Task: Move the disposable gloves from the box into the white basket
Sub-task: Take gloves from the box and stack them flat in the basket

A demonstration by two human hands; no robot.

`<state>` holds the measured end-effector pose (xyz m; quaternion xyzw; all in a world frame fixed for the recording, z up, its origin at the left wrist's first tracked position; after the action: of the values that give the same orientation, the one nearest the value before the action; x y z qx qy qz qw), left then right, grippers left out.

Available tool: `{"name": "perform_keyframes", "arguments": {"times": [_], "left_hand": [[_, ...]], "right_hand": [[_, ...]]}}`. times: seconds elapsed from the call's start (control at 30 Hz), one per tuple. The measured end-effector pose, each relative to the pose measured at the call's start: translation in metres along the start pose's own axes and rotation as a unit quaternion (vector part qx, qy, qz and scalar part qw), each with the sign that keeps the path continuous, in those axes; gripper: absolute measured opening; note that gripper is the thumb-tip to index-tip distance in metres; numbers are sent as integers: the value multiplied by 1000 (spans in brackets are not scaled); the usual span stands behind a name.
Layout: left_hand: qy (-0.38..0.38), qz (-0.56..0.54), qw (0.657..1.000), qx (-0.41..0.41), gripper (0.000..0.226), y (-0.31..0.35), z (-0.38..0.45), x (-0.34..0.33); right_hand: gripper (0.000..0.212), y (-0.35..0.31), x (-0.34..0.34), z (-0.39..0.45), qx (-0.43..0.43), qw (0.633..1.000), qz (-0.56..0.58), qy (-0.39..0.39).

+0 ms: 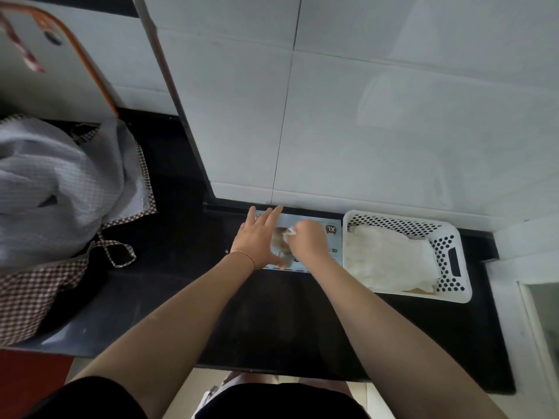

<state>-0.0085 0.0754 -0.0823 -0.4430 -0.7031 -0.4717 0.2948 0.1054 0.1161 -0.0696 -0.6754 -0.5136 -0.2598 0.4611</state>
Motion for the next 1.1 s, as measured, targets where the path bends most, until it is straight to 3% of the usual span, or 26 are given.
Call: {"name": "perform_keyframes", "arguments": {"times": [0.3,0.53,0.77,0.9,0.97,1.1], "left_hand": [[-8,21,1000,-4,129,1,1,0],[-27,62,998,-1,126,12,-2,0],[-33,56,998,25,132,9,1,3],[-37,60,997,32,112,10,-2,3],[-40,56,997,27,114,9,-3,3],[-7,88,996,-24,112,19,-11,3]], "right_hand": [[44,-3,17,-8,80,994,22,-68],[39,17,76,-5,68,996,43,34],[28,-21,85,-29,145,984,89,50],[25,-46,78,-46,197,977,76,21],[26,-42,81,-47,184,979,82,35],[30,12,107,-28,62,972,204,100]]}}
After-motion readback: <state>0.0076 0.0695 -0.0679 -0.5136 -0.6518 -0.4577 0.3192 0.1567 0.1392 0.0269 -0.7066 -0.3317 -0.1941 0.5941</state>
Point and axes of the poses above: each hand's wrist, its own z-axis towards the middle knuckle, its own x-axis out of the back of the hand, y = z × x, the point moved 9 cm from there along z, towards the middle knuckle, and after that the axes turned 1 degree about -z, right-handed, at the moved point
